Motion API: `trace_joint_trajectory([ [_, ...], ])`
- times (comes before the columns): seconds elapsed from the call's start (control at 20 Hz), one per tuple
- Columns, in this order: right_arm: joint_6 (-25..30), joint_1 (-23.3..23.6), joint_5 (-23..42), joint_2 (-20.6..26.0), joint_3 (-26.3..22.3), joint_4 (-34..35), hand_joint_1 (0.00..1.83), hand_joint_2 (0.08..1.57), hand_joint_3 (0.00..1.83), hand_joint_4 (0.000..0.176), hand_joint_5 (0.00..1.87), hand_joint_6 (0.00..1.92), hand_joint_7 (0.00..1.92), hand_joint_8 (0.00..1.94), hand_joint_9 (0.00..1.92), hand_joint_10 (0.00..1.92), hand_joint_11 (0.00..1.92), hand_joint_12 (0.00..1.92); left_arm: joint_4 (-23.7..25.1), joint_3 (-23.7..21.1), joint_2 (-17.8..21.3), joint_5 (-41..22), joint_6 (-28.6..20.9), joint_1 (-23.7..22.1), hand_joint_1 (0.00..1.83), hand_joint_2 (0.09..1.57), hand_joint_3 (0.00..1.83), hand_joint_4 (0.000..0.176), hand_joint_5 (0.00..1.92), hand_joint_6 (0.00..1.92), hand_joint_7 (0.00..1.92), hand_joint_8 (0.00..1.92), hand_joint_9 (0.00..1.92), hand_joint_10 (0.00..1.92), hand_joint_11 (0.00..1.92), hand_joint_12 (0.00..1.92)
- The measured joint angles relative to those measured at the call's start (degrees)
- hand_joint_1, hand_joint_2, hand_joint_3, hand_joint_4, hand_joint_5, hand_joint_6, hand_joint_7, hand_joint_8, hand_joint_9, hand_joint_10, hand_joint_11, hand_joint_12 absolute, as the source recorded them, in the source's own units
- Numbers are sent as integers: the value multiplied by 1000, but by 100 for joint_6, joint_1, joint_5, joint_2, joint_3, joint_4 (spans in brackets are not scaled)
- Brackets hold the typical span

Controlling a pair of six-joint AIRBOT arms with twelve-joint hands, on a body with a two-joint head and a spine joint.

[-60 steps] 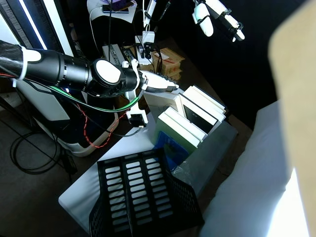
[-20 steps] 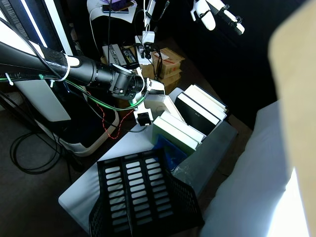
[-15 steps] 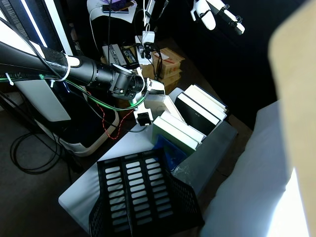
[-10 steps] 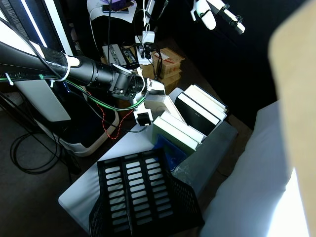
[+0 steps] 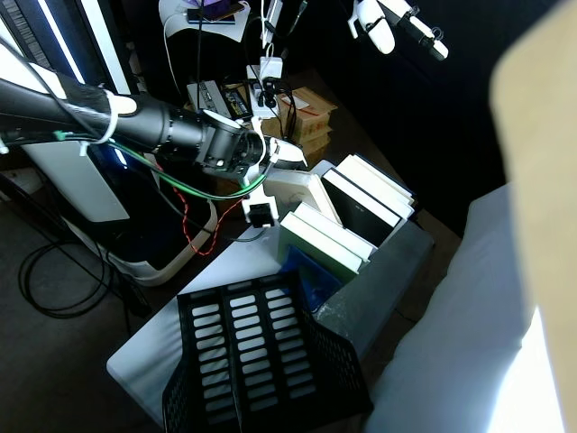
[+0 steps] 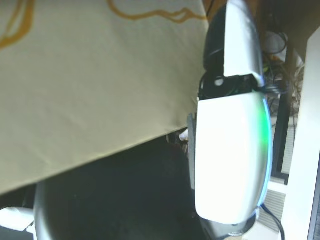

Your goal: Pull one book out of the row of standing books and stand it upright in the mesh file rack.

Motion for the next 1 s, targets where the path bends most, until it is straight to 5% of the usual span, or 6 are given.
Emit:
trace_joint_trajectory([
  [0.1, -208, 76, 59, 175, -120, 348, 1344, 1187, 0, 0, 796, 1340, 875, 1047, 740, 1403, 319, 1672, 15, -2, 2, -7, -4, -7, 63, 1382, 0, 41, 55, 1, 17, 2, 30, 9, 0, 751],
  [0.35, -498, 299, 306, 581, -293, 1104, 1367, 1137, 0, 0, 863, 1178, 987, 937, 848, 1282, 450, 1669, 15, -2, 2, -33, -9, -52, 53, 1373, 0, 47, 44, 0, 28, 0, 10, 0, 0, 728],
  [0.7, -522, 730, 599, 986, -365, 1488, 1370, 1143, 1, 0, 805, 1153, 916, 1026, 933, 1292, 717, 1547, 52, 0, 2, -59, -22, -162, 20, 1375, 3, 38, 38, 0, 31, 0, 0, 0, 0, 1],
  [0.8, -533, 817, 629, 1078, -326, 1604, 1368, 1150, 2, 0, 786, 1176, 904, 1043, 926, 1307, 724, 1541, 107, 4, 2, 9, -2, -282, 17, 1376, 3, 37, 36, 0, 24, 1, 0, 0, 37, 18],
  [0.9, -557, 835, 625, 1099, -236, 1727, 1390, 1153, 3, 0, 808, 1115, 859, 1104, 919, 1319, 743, 1636, 251, 44, 2, 39, 20, -420, 57, 1372, 2, 28, 45, 23, 45, 15, 52, 3, 0, 695],
  [1.0, -555, 925, 702, 1187, -243, 1816, 1258, 1203, 4, 0, 786, 1036, 841, 1451, 971, 1610, 925, 1830, 352, 90, -13, 50, 39, -501, 3, 1375, 1, 46, 26, 2, 23, 6, 25, 2, 0, 435],
])
